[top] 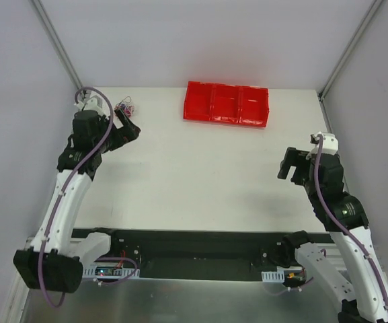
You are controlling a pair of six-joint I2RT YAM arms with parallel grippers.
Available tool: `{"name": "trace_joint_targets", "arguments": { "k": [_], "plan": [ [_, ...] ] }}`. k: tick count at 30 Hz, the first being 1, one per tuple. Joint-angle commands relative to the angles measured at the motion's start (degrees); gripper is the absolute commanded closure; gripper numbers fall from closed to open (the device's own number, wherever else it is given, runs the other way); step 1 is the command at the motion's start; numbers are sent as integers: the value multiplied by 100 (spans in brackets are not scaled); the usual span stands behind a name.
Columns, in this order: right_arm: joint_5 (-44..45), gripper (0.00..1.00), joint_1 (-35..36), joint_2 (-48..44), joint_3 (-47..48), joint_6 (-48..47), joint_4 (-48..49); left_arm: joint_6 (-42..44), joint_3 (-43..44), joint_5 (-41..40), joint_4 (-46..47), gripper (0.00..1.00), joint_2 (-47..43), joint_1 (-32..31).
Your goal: Untangle the cables
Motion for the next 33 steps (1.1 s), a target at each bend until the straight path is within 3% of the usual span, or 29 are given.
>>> {"name": "trace_joint_targets", "arguments": {
  "k": [1,3,5,8,14,17,23,24,26,28,33],
  "plan": [
    [192,4,31,-162,31,-2,237,-1243,267,-475,103,1,973,351],
    [87,4,31,-171,23,24,220,-1849,355,-984,278,1,1526,404],
    [-62,4,31,-188,-4,112,193,-2237,592,-926,506,1,2281,527],
    [-361,4,31,-197,-30,173,202,-2703,760,-366,1182,1,3204,1009],
    [-687,4,31,-311,-127,174,264,-3355,1320,831,3450,2,5120,1687],
    [-731,4,31,-338,-83,174,185,-3608,2190,1097,3373,1,6227,1793],
    [-828,4,31,-399,110,174,-44,-4243,2930,1474,4242,4,7591,1793],
    [-845,4,22,-408,110,174,-44,-4208,3096,1562,4269,9,7732,1785],
    [-881,4,39,-391,75,174,-44,-4260,3186,1825,4243,37,7874,1802],
    [-942,4,39,-303,14,174,0,-4165,2732,1827,4409,58,7569,1793],
    [-1546,4,39,188,-486,367,535,-3567,1072,2062,4077,93,6094,1574]
  ]
}}
